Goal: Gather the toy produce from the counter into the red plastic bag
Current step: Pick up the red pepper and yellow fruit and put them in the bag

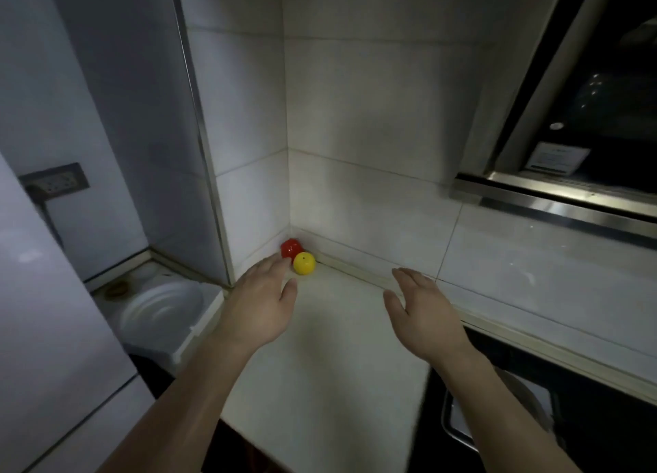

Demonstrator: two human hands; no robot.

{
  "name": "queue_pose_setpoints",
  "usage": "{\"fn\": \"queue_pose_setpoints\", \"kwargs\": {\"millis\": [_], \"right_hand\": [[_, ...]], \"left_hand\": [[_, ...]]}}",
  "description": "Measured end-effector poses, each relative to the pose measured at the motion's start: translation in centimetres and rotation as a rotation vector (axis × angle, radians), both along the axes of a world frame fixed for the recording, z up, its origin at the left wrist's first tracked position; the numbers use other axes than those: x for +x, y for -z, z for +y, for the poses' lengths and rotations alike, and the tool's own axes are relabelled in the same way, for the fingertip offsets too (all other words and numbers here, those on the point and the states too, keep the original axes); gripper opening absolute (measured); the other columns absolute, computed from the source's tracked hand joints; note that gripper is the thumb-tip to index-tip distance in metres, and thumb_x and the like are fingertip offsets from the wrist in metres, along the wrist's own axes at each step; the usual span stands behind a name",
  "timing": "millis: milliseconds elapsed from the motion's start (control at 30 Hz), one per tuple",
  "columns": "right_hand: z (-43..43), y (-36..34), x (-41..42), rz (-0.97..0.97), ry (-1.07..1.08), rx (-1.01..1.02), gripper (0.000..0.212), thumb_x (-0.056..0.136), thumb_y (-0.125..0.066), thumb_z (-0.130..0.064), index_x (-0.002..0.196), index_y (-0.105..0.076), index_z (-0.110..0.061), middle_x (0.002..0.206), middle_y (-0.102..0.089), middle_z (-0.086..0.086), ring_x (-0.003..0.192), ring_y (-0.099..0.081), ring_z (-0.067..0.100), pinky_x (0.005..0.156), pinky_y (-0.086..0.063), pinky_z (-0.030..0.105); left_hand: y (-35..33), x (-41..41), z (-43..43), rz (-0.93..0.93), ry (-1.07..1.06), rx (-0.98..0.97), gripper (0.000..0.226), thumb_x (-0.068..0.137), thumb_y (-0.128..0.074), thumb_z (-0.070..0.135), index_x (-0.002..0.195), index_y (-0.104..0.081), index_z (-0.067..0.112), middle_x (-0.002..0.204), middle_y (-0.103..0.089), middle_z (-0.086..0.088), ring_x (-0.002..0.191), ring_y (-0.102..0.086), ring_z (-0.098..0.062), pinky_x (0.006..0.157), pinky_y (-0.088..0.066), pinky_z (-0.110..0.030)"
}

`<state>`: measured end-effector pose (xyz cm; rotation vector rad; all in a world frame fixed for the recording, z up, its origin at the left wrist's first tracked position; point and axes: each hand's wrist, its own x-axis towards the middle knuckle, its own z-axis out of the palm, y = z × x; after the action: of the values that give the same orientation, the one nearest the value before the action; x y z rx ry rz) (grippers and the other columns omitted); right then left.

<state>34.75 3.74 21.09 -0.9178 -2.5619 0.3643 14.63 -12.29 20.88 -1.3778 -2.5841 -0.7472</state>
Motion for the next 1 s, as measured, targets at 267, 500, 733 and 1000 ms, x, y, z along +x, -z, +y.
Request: {"fn": "queue_pose_setpoints", "kwargs": {"millis": [267,500,733,1000], "right_hand": [[3.7,1.2,-4.8,-0.046,-0.026,0.012,0.054,0.099,-0.035,-0.04,0.145,-0.033,-0.013,0.15,-0.036,0.003,0.137,-0.03,0.02,0.111,-0.024,0.031],[8.2,2.5,-9.0,-0.095,-0.078,0.007,0.054,0.098,-0.034,-0.04,0.146,-0.032,-0.014,0.15,-0.035,0.003,0.138,-0.028,0.019,0.111,-0.024,0.031],[12.1,5.5,-13.1,-0.154,-0.076,-0.044,0.055,0.098,-0.033,-0.042,0.146,-0.032,-0.015,0.15,-0.035,0.001,0.138,-0.028,0.018,0.111,-0.023,0.029],[16.9,9.4,-19.7,-0.194,-0.077,-0.11,0.057,0.098,-0.034,-0.043,0.147,-0.03,-0.016,0.151,-0.034,0.001,0.139,-0.027,0.018,0.112,-0.022,0.03]], "left_hand": [[1.5,-4.2,3.1,0.014,-0.035,-0.033,0.056,0.095,-0.032,0.044,0.142,-0.045,0.016,0.149,-0.043,-0.005,0.137,-0.038,-0.02,0.113,-0.026,-0.031],[2.8,-7.8,6.5,-0.02,-0.09,-0.032,0.047,0.098,-0.047,0.03,0.143,-0.045,0.017,0.149,-0.043,-0.006,0.137,-0.038,-0.022,0.113,-0.026,-0.034],[6.0,-12.1,10.8,-0.094,-0.079,-0.136,0.049,0.099,-0.04,0.037,0.144,-0.042,0.018,0.151,-0.04,-0.005,0.138,-0.036,-0.022,0.114,-0.03,-0.037],[9.6,-18.3,17.3,-0.155,-0.048,-0.157,0.049,0.1,-0.041,0.033,0.144,-0.04,0.012,0.149,-0.042,-0.006,0.136,-0.038,-0.022,0.111,-0.028,-0.032]]}}
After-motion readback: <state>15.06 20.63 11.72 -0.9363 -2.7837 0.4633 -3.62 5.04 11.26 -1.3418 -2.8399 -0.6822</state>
